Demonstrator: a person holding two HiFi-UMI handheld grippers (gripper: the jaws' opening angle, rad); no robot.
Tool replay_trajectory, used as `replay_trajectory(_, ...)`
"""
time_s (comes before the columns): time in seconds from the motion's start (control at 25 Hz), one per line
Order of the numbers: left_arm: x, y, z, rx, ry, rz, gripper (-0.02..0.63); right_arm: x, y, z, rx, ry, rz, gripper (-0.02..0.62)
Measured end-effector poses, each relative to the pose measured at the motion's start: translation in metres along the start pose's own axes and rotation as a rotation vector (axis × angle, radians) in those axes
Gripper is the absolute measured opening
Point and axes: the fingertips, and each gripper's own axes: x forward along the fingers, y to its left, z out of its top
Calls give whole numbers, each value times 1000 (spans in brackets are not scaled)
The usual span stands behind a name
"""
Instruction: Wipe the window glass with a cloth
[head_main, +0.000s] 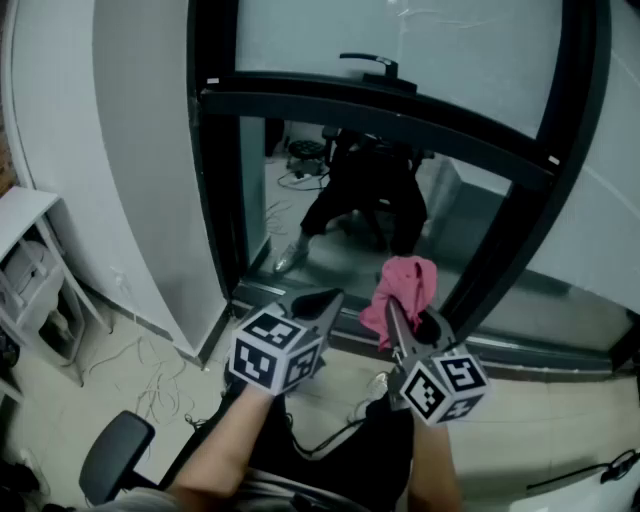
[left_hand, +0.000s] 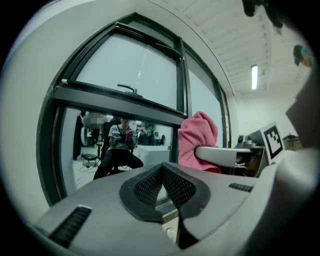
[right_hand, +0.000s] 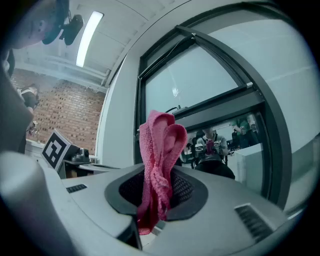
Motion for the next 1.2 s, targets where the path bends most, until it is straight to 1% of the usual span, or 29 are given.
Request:
replay_trajectory(0.12,15,3,7,15,0,-9,6,5,-13,5,5,-9,-13,81)
replay_trajectory(0.28,35,17,21,36,-13,-3,6,23,-32,5,-7,8,-17,81)
replay_trajectory(0.68,82,81,40,70,-18,9,6,98,-62,19,-55,6,-8,83)
replay_trajectory(0.84,90,108,47,75,-30,21,6,133,-61,24,-100,15,7,81)
replay_trajectory(0.96,87,131,53,78,-43,42,6,159,-50,28,-134,19,29,81)
replay_trajectory(1.2,73,183,60,50,-53,111,6,210,-20,36,-206,40,84,83)
